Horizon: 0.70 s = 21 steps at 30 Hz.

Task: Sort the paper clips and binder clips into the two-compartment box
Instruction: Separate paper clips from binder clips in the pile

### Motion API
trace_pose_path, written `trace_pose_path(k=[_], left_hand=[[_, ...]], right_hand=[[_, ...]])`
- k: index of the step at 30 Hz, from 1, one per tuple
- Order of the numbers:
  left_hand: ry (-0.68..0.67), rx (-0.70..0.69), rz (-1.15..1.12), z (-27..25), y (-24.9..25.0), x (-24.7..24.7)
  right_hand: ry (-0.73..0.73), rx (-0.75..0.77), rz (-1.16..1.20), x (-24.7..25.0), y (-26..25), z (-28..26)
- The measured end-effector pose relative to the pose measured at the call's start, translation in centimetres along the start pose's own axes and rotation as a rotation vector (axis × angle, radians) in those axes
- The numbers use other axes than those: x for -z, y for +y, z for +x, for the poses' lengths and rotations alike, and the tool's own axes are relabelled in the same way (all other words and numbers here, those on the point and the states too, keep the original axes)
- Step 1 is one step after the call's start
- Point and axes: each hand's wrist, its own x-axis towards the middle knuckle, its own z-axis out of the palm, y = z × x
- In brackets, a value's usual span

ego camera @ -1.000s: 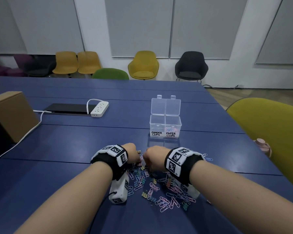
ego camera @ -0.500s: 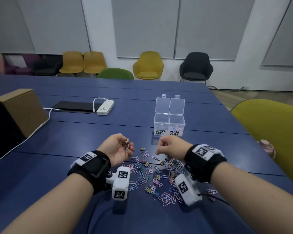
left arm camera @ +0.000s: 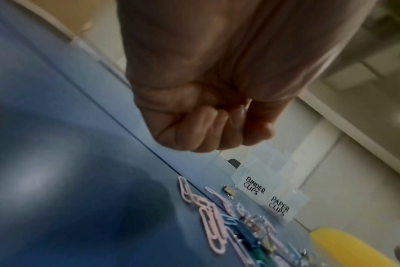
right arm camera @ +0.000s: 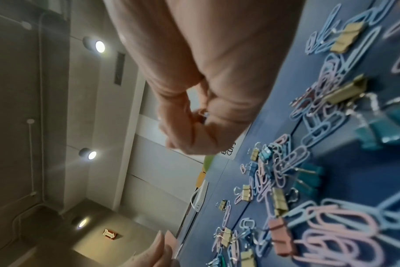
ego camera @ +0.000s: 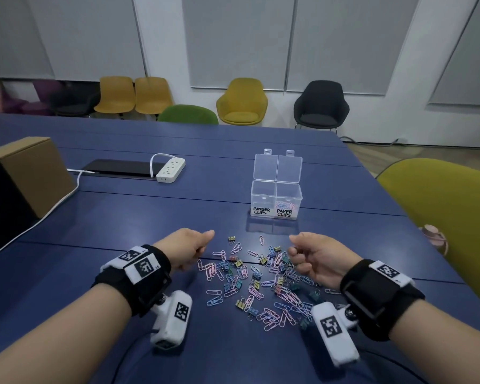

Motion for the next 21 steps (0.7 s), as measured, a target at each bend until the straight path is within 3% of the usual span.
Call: trace_pose_path(k=[6, 8, 11, 14, 17, 21], left_hand=[[0.07, -0.161, 0.55, -0.7, 0.4, -0.2], [0.103, -0.145, 0.655, -0.8, 0.6, -0.3], [0.115, -0.097, 0.764, -0.9, 0.8, -0.7], [0.079, -0.077, 0.867, -0.7, 0.9, -1.3], [0.045, -0.049, 0.938, -0.1, 1.0, -1.7], [0.026, -0.028, 0.968, 0.6, 1.0, -1.9]], right_hand=[[-0.024, -0.089, -0.448, 0.1, 0.9, -0.8], [-0.043, -0.09, -0.639, -0.6, 1.0, -1.1], [-0.07, 0.039, -1.174, -2.2, 0.8, -1.6], [-0.228, 0.106, -1.675, -3.5, 1.0, -2.0], [-0.309, 0.102, -1.897, -4.4, 2.0, -2.4], [-0.332, 0.203, -1.971, -5.3, 3.0, -2.3]])
